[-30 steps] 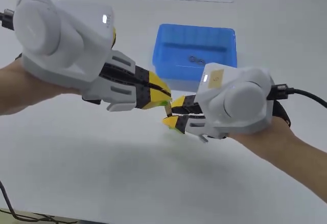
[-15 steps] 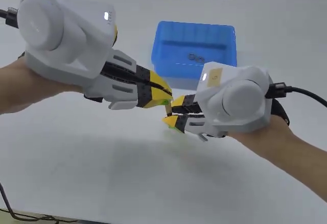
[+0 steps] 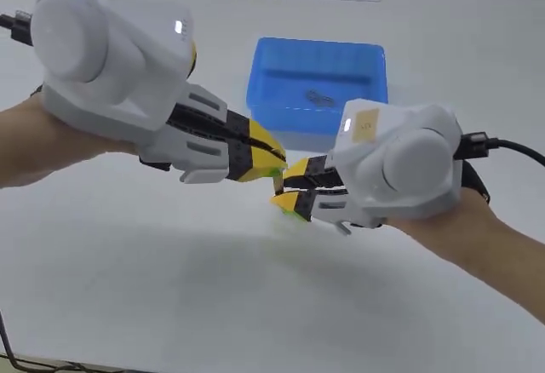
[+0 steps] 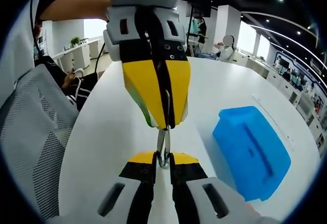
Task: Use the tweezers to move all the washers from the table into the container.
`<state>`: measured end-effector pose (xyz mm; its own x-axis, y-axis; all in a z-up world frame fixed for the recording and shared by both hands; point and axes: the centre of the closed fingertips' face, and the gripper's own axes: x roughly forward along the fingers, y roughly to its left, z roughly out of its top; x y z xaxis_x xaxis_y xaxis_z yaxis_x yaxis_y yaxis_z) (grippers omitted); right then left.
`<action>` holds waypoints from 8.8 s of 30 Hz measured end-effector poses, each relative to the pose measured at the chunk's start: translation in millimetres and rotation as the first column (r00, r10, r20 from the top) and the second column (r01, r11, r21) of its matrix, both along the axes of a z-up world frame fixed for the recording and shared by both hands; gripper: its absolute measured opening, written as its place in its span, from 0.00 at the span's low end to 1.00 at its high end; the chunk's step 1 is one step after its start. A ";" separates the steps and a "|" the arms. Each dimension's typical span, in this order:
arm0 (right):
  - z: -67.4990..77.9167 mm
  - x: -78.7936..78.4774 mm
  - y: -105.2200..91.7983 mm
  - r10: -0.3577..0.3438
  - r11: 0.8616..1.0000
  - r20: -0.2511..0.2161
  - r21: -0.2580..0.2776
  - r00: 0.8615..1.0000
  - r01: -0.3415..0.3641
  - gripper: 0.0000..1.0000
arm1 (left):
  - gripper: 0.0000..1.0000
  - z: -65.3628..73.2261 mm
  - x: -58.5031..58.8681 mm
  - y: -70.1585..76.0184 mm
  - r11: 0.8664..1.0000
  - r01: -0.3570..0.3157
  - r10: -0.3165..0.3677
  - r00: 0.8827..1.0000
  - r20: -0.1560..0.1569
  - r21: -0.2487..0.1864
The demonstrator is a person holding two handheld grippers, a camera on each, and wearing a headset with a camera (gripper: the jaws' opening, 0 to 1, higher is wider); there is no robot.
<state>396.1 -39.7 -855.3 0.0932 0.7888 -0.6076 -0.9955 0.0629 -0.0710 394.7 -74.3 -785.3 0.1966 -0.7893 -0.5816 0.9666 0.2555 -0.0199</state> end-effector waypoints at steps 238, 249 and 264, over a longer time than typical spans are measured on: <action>5.7 34.2 -16.7 -0.051 0.999 -0.044 0.013 0.998 0.051 0.10 | 0.06 -0.8 33.1 -12.3 0.999 0.033 -0.033 0.999 -0.025 -0.029; 14.4 34.5 -15.1 -0.052 0.998 -0.025 0.019 0.998 0.053 0.10 | 0.07 7.8 33.0 -8.7 0.999 0.027 -0.027 0.999 -0.022 -0.039; 46.6 38.5 -14.0 -0.051 0.998 0.040 0.046 0.998 0.049 0.10 | 0.06 38.7 37.2 -6.3 0.998 0.042 -0.039 0.998 0.040 -0.052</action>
